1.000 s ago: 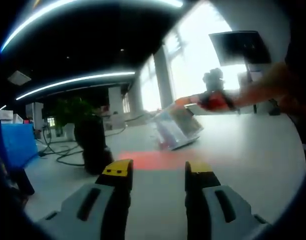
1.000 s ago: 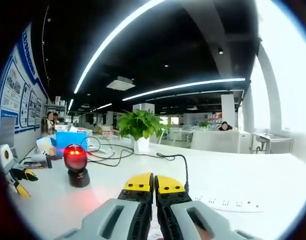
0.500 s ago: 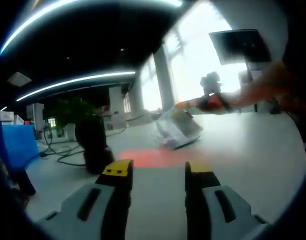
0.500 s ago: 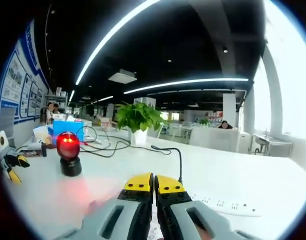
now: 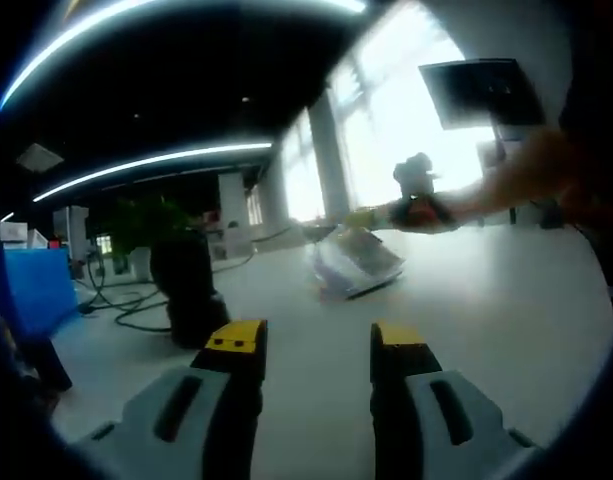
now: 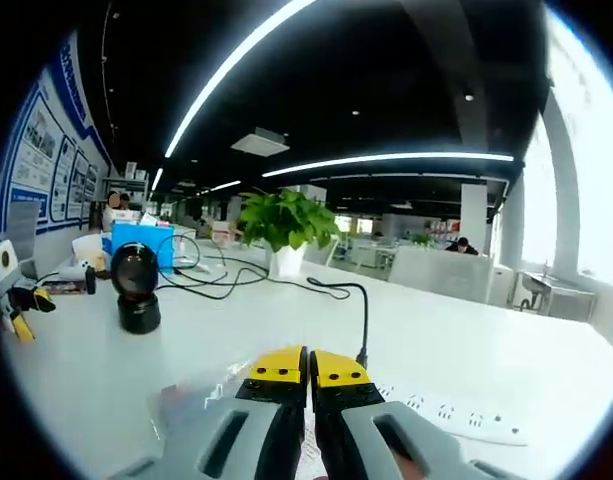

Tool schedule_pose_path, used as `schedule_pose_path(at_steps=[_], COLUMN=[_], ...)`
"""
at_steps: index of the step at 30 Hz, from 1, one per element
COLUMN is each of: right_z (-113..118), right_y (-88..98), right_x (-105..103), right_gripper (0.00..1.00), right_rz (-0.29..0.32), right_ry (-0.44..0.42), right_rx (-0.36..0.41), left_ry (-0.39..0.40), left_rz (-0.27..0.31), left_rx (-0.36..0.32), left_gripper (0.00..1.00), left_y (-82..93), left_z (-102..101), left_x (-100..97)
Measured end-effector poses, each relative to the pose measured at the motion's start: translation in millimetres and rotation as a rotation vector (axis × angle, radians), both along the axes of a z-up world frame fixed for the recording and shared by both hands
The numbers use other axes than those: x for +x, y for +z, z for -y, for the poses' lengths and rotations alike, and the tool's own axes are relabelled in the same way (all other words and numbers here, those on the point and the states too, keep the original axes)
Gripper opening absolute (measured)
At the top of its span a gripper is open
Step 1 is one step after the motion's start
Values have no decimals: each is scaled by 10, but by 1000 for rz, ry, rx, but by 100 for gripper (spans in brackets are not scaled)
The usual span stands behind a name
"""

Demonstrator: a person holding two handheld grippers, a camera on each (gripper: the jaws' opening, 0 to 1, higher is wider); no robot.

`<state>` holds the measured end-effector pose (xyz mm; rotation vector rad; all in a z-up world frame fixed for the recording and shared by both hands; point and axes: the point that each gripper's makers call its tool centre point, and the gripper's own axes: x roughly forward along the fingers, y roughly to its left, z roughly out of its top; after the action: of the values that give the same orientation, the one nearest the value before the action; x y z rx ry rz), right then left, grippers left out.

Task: Clip sheet goods on table flip sheet goods clip sheet goods scan sheet goods put sheet goods back to table

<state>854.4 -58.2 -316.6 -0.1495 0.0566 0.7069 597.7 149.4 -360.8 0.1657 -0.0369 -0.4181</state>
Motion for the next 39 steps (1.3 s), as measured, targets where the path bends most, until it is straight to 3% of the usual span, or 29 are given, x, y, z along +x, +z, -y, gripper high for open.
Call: schedule_pose_path(at_steps=[9,12,19,26,37,39], right_z=[-3,38,62,128,239,272], right_y=[-135,-229,-394,-543,-654,-676], right_x=[43,69,206,270,392,387], right_gripper=[0,0,0,0,2,2], right_rz=[-30,-15,-30,-47,-76,-120], right_ry=[13,-6,-15,-21,-92,-116], right_rx=[-22,-75,-107,-154,-139,-91], left_ry=[-3,-4,4,-2,-6,0], left_rz=[-5,-5,-10,-6,-12,-15], left_rx=[7,9,-39,-8,-5,-13], left_gripper=[34,34,33,33,32,32], left_y=[-10,-11,9,4,-1,1], left_z=[12,13,-41,-5,10,-6], left_x=[-1,-3,8,-1,0,6])
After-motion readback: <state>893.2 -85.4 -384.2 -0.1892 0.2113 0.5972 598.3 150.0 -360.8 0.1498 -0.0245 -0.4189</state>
